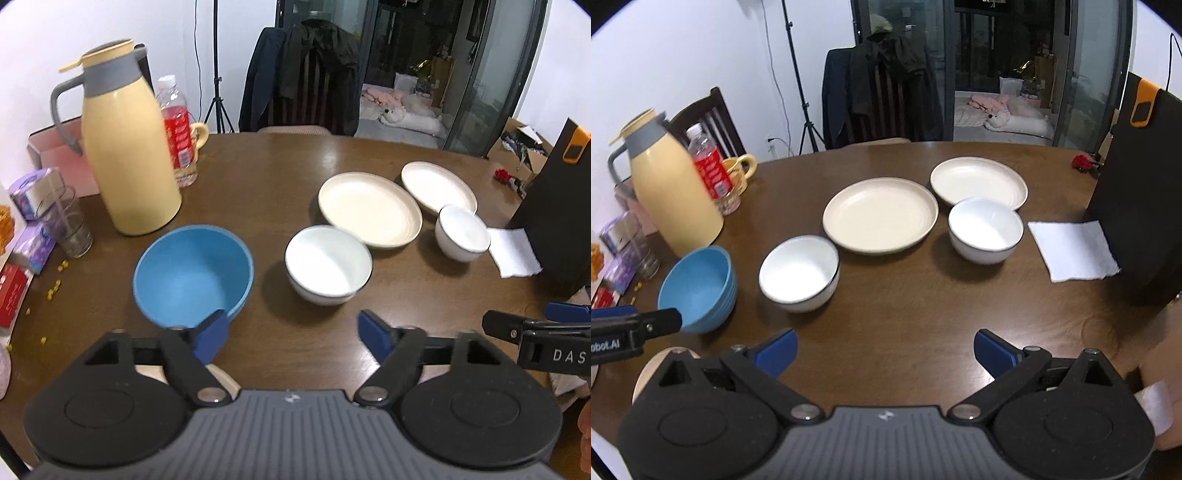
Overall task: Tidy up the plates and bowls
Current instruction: 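Move both grippers toward the larger cream plate beside the white bowls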
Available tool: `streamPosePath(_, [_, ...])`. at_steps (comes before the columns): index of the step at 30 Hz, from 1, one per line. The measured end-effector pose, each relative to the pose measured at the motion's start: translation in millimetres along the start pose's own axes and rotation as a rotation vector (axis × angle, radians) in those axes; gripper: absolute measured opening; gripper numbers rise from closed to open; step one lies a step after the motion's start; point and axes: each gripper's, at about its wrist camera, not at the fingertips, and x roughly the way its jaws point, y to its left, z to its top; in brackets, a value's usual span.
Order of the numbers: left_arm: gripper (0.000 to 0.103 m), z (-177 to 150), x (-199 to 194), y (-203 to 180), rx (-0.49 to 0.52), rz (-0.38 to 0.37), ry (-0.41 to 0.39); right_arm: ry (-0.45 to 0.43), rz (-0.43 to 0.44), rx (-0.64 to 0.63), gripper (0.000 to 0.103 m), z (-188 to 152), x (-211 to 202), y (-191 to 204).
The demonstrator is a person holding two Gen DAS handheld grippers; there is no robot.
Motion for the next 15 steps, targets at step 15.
streamPosePath(15, [0.098,85.3,39.6,-37.8,-0.013,0.027,-0.031,0.008,0.058,-0.035,0.095,98.3,47.6,-24.9])
